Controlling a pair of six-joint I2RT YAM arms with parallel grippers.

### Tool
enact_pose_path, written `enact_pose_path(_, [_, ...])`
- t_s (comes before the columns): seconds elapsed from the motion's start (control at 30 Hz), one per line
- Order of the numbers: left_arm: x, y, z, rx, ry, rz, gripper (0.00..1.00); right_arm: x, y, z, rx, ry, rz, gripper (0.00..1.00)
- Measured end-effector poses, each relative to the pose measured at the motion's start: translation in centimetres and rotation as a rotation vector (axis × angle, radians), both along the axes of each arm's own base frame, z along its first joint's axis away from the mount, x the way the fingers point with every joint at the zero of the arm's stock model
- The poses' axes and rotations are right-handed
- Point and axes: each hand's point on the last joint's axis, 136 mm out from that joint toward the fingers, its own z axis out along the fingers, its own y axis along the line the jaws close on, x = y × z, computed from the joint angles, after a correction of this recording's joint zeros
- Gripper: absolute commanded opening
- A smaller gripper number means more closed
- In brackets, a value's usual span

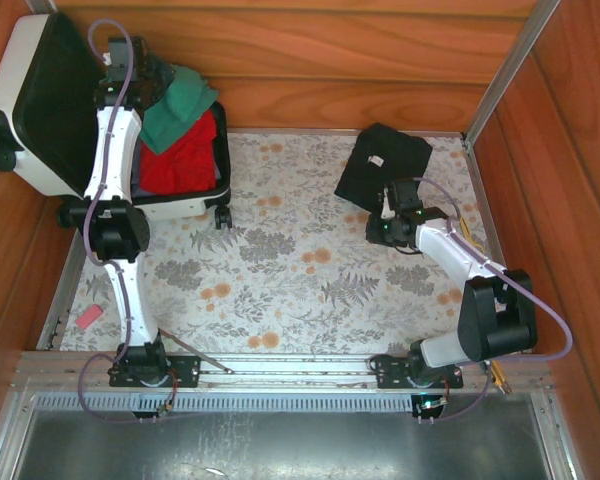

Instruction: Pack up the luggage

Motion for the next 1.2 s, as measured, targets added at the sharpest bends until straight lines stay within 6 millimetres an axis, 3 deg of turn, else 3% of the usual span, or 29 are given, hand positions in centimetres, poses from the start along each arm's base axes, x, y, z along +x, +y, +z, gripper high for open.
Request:
enact_pose_path(0.63, [3.7,4.8,-1.1,-0.02,-0.05,0.038,0.0,0.0,-0.6,-2.7,-0.042,0.123,-0.067,0.25])
enact_pose_path(0.97, [4.1,5.1,-1.0,0.025,-0.079,-0.013,0.0,0.9,-0.4,-2.6,-0.045,0.13,-0.072,0.25])
enact_pose_path(1.2, [4.5,5.2,0.9,0.061,-0.168,-0.086,0.0,1.0,-0.4,-2.7,-0.047,0.136,-0.072,0.25])
